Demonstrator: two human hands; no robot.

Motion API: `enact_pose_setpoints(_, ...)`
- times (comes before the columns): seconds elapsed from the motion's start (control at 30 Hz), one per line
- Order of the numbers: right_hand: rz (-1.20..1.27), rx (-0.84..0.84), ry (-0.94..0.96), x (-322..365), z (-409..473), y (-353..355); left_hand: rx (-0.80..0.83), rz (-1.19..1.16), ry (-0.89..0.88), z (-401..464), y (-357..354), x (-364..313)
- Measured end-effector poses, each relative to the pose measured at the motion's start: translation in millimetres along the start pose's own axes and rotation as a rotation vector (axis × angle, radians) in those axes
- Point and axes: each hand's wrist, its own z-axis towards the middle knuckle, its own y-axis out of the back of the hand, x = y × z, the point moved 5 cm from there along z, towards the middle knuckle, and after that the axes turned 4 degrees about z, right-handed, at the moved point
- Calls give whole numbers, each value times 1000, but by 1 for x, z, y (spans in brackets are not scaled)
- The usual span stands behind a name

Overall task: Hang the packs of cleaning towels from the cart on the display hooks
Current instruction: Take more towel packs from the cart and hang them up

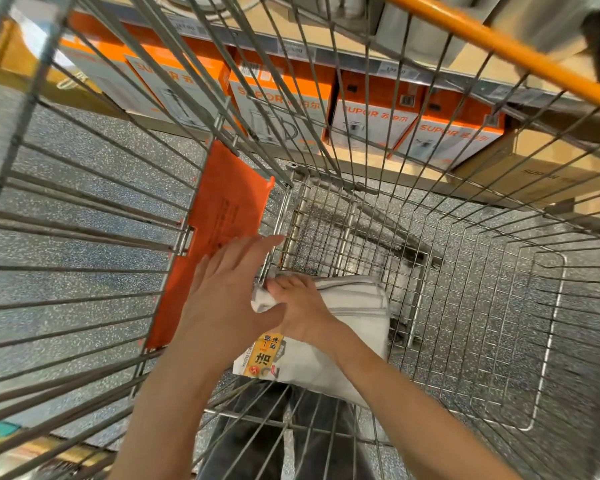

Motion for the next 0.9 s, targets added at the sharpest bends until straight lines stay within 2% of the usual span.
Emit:
enact_pose_setpoints(0.23,132,62,-30,-10,-14,2,-6,-10,0,-1,1,-2)
enact_pose_setpoints(0.47,73,29,-23,-12,11,-1,-8,-12,-1,-1,1,-2)
enact_pose_setpoints(0.7,66,188,-71,-18,35,-8,-29,-23,-5,0,1,-1)
enact_pose_setpoints(0.9,66,246,-79,-20,51,-15,-33,-15,-18,0,1,-2)
